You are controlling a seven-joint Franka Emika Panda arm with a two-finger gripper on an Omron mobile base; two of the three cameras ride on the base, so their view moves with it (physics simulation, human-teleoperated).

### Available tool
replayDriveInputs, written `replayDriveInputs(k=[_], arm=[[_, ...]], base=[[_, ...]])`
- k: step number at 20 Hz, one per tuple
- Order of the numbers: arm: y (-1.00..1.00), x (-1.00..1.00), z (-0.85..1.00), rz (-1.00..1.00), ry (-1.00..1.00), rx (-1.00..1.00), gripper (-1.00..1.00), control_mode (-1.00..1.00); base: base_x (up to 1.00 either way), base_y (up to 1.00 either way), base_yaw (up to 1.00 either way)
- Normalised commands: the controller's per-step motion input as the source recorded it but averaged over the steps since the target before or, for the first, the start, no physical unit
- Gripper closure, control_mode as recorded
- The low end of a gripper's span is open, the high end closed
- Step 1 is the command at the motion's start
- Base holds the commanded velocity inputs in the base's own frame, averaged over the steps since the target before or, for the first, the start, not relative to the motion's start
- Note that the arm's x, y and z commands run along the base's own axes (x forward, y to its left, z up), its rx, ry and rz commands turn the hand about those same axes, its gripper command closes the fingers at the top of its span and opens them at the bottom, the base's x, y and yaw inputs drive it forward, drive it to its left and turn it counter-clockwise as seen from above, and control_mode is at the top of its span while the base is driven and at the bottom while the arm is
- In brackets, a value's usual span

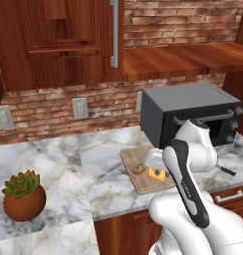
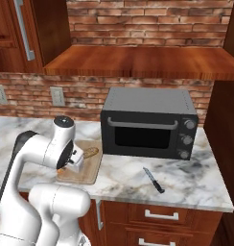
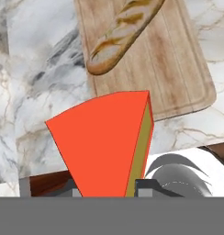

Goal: Retrieve the sausage and cheese from the fridge and place them on the cutting board on the counter.

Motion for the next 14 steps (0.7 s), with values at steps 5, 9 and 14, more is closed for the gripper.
replayDriveInputs(k=[5,9,14], arm=[[-0.12,0.27,-0.3,0.0,0.19,-0.02,1.0,-1.0],[-0.04,0.38,-0.31,0.04,0.23,-0.05,1.0,-1.0],[0.1,0.3,-0.24,0.11,0.03,-0.1,1.0,-1.0]], base=[[0.0,0.0,0.0],[0.0,0.0,0.0],[0.0,0.0,0.0]])
